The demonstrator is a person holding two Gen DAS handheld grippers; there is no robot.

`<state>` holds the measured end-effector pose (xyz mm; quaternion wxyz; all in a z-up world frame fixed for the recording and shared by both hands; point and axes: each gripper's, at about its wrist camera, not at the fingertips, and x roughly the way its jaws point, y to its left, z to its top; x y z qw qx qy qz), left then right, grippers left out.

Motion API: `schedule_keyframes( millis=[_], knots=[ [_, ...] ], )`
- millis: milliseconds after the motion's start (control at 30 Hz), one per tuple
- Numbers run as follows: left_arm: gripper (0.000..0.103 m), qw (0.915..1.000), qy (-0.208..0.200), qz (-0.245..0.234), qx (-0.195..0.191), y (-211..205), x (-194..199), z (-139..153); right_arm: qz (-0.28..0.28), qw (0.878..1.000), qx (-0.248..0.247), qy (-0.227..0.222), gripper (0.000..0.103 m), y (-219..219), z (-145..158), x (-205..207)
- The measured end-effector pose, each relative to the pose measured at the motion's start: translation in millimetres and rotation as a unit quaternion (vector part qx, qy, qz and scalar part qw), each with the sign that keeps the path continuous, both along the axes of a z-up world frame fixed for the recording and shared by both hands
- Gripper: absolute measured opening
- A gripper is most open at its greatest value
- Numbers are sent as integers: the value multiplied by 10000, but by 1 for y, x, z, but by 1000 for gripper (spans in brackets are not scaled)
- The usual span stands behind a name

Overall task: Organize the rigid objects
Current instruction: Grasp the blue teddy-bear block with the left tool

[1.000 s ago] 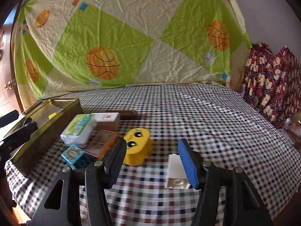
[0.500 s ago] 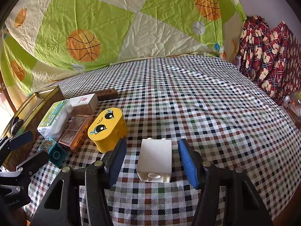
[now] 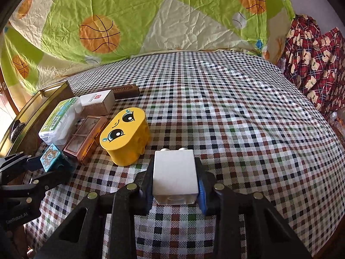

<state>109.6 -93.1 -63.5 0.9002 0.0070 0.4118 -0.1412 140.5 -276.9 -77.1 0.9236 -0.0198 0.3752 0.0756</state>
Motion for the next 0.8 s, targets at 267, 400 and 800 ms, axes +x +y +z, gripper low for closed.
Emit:
schedule_keyframes(
  millis=[267, 400, 800],
  knots=[
    [41, 9981, -588, 73, 142, -2, -13, 12, 57, 9996, -4, -279, 34, 2, 5, -7],
    [41, 9962, -838, 149, 171, 0, -18, 16, 71, 9985, -48, -536, 33, 3, 8, -14],
    [41, 9854, -1623, 486, 153, 8, -34, 29, 208, 9959, -9, -885, 34, 5, 11, -21]
  ],
)
